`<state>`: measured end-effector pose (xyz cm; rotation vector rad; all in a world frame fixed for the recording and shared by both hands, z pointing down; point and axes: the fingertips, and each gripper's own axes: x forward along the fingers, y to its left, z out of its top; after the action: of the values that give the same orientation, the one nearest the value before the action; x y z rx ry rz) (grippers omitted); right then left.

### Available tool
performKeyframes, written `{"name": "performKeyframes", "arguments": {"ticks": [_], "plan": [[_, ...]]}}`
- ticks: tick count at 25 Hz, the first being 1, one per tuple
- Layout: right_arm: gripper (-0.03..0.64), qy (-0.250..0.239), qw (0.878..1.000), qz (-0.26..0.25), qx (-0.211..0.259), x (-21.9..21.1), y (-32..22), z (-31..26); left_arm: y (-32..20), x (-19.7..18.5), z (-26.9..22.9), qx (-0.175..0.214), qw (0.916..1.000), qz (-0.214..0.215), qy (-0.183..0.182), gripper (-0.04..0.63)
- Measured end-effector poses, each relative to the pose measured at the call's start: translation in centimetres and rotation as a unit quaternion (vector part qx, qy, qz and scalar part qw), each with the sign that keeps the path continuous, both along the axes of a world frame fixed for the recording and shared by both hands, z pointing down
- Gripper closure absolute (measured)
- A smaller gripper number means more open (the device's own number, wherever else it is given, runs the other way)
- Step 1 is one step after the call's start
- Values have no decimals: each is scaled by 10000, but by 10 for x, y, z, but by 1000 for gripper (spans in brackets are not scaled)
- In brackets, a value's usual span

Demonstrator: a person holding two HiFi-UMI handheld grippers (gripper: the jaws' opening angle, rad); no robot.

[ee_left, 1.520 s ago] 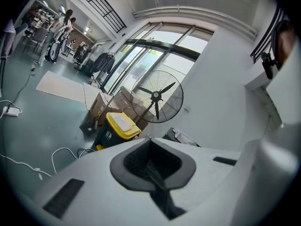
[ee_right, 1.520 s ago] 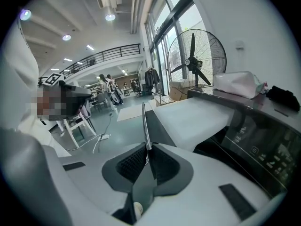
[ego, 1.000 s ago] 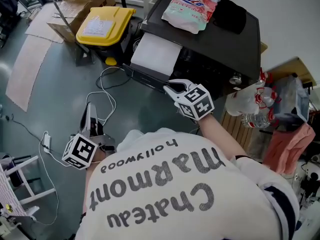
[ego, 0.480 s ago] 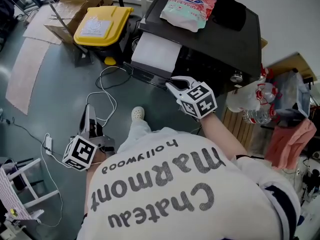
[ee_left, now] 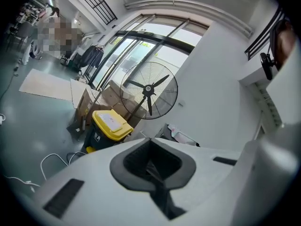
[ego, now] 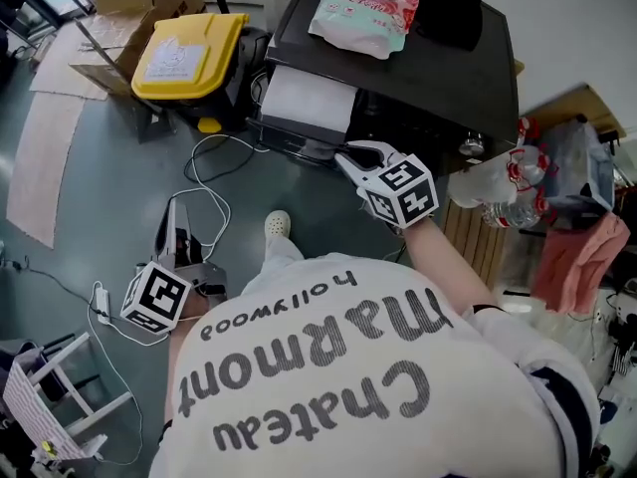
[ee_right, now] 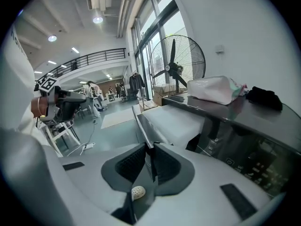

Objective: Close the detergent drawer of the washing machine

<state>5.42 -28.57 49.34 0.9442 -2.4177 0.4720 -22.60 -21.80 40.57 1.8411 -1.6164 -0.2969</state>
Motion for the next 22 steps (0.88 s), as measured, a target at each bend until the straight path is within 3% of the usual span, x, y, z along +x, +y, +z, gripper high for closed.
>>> {"name": "performKeyframes", "arguments": {"ticks": [22], "plan": [[535, 83, 9958, 909, 40, 19, -52, -2, -20, -27, 25, -383, 9992, 24, 92, 588]]}}
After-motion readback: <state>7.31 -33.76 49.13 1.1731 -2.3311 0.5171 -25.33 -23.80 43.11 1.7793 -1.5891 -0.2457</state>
